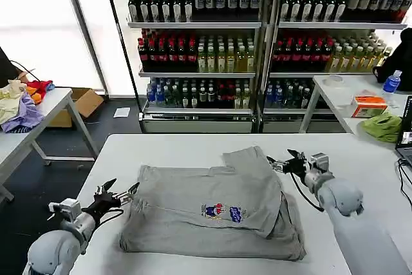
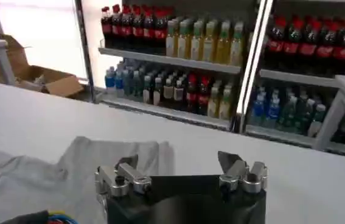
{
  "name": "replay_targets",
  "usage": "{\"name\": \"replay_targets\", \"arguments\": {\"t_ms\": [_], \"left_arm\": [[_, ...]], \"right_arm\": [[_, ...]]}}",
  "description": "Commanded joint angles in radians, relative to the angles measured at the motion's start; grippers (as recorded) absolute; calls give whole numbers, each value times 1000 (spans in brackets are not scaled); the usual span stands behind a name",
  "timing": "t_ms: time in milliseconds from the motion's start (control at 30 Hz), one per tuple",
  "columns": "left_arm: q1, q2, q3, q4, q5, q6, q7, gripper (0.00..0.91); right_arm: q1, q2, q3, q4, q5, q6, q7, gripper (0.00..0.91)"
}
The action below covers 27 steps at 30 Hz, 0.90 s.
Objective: Fold and organize the clothes.
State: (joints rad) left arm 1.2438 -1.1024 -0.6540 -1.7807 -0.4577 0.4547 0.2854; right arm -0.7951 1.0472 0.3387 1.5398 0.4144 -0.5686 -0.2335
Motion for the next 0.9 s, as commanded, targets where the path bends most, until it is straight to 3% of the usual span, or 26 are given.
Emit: {"name": "replay_targets", "arguments": {"t_ms": [33, 200, 367, 700, 733, 767, 800, 867, 900], "left_arm": [[-204, 79, 114, 216, -6, 12, -31, 907], [-268, 95, 179, 273, -10, 10, -41, 907], [-311, 89, 251, 310, -10, 8, -45, 907], [-351, 54, 290, 359, -19, -12, -46, 907], [-350, 48, 289, 358, -18, -10, -52, 907], [-350, 40, 287, 358, -16, -10, -60, 907], [-350, 34, 285, 359, -16, -11, -59, 907], [-346, 33, 287, 360, -15, -11, -57, 907], [-343, 33, 289, 360, -14, -13, -54, 907]], "right_arm": [[257, 76, -131, -276, -32, -10, -31, 907], [241, 112, -124, -297, -33, -10, -17, 907], [247, 147, -125, -368, 50, -10, -1, 907], [268, 196, -151, -417, 32, -10, 4, 877], [270, 196, -154, -420, 33, -10, 1, 756], [270, 197, -155, -420, 34, -10, 1, 393], [268, 197, -155, -419, 37, -10, 0, 151], [262, 196, -158, -419, 59, -12, 2, 0], [258, 194, -160, -421, 58, -12, 3, 0]]}}
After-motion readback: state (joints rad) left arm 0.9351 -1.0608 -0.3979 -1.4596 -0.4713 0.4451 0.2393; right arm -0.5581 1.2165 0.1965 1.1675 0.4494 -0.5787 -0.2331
